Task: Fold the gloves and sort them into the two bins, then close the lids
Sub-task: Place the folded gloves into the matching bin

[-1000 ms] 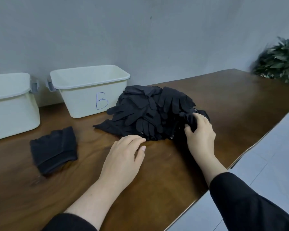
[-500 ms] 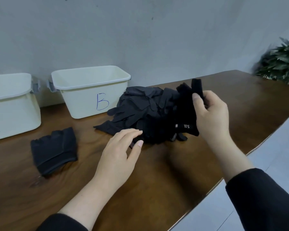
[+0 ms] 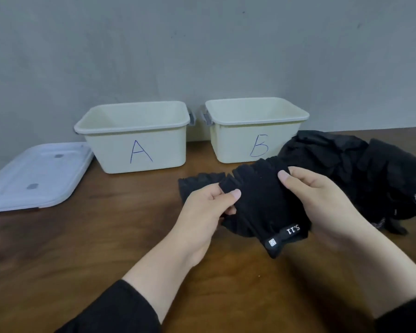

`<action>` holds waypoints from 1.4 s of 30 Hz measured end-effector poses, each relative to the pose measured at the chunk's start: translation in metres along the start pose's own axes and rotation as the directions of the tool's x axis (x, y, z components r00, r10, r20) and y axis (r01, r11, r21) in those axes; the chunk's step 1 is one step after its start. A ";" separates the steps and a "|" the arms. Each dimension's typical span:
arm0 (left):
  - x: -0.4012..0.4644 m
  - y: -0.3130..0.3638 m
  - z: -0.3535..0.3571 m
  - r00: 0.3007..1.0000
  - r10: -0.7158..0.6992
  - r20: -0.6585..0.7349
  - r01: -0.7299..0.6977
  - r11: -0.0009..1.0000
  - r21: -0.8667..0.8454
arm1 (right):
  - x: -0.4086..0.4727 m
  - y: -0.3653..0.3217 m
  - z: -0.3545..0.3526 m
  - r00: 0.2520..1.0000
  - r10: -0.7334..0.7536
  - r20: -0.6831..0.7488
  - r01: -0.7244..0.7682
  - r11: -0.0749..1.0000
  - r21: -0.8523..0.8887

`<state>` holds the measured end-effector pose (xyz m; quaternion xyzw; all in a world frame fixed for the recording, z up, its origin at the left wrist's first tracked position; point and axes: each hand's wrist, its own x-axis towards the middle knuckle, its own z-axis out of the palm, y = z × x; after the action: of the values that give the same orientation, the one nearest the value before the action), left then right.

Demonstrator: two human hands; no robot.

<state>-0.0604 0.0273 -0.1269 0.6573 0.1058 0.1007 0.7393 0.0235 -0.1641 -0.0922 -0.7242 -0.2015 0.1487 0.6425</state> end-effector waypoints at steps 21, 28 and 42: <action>0.031 -0.024 -0.115 0.984 0.150 0.095 -0.149 0.407 0.901 | 0.070 0.049 0.057 0.993 0.045 -0.109 -0.045 0.999 0.003; 0.033 -0.026 -0.111 0.955 0.236 0.178 -0.256 0.356 0.899 | 0.078 0.015 0.031 0.962 -0.001 -0.274 0.097 0.937 0.337; 0.033 -0.032 -0.109 0.934 0.340 0.108 -0.180 0.186 0.966 | 0.068 0.009 0.056 0.865 -0.438 -0.243 0.267 0.814 -0.516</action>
<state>-0.0600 0.1370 -0.1723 0.9705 0.0800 0.1801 0.1389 0.0570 -0.0836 -0.1054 -0.8201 -0.2462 -0.1594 0.4914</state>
